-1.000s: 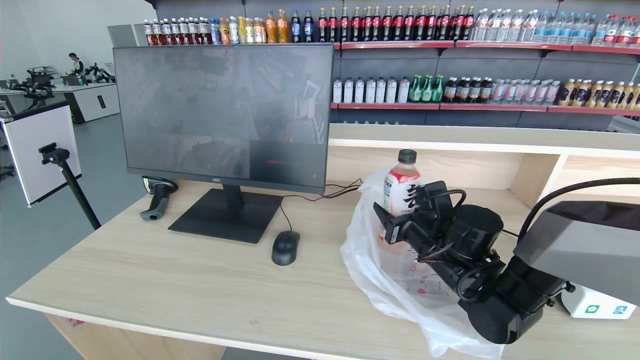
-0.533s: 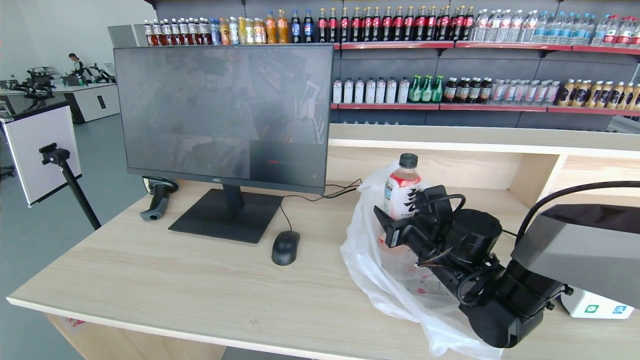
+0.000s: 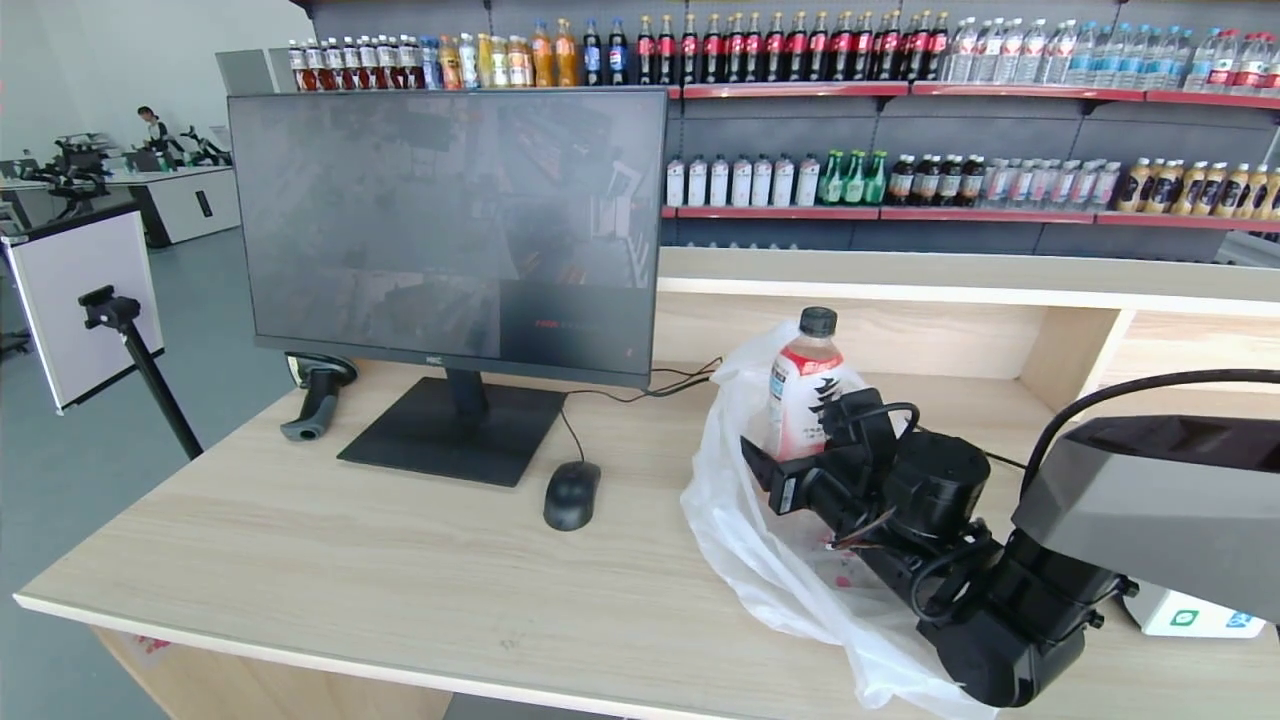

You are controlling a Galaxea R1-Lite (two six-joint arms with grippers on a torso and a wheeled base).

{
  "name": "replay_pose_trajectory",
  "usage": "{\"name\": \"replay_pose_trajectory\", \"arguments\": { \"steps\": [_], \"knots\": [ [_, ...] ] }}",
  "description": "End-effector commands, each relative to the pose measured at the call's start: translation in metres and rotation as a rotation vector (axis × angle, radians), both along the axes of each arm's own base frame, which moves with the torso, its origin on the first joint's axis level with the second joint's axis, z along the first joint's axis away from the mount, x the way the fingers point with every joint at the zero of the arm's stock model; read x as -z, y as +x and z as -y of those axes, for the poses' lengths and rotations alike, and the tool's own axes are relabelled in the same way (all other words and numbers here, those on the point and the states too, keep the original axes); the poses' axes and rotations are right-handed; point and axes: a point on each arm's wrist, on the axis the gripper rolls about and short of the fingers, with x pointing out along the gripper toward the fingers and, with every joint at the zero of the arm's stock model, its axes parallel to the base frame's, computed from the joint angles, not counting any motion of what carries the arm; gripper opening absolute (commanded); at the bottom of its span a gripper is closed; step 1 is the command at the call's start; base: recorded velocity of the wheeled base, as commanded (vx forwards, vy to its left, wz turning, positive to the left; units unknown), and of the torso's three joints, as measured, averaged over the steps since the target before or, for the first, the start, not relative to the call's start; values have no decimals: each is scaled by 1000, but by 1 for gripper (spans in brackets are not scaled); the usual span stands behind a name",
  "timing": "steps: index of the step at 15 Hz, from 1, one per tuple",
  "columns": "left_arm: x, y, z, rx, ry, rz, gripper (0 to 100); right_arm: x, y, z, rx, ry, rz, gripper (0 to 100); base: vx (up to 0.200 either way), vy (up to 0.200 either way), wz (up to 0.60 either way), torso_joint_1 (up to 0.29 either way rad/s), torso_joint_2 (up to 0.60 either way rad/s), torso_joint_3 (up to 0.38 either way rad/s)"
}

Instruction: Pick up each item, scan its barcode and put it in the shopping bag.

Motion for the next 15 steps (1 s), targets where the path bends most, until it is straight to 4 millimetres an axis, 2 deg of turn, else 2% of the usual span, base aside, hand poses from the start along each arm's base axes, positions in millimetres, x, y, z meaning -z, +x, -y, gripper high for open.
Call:
{"name": "replay_pose_trajectory", "arguments": {
  "steps": [1, 6, 8, 12, 15],
  "knots": [
    [0, 0, 0, -1, 0, 0, 100, -2, 2, 1, 7, 12, 14, 100, 0, 0, 0, 0, 0, 0],
    [0, 0, 0, -1, 0, 0, 100, -10, 1, 7, 20, 32, 23, 100, 0, 0, 0, 0, 0, 0],
    [0, 0, 0, -1, 0, 0, 100, -14, -6, 11, 20, 31, 22, 100, 0, 0, 0, 0, 0, 0],
    [0, 0, 0, -1, 0, -1, 100, -39, -13, 19, 30, 57, 79, 100, 0, 0, 0, 0, 0, 0],
    [0, 0, 0, -1, 0, -1, 100, -59, -28, 28, 37, 68, 116, 100, 0, 0, 0, 0, 0, 0]
  ]
}}
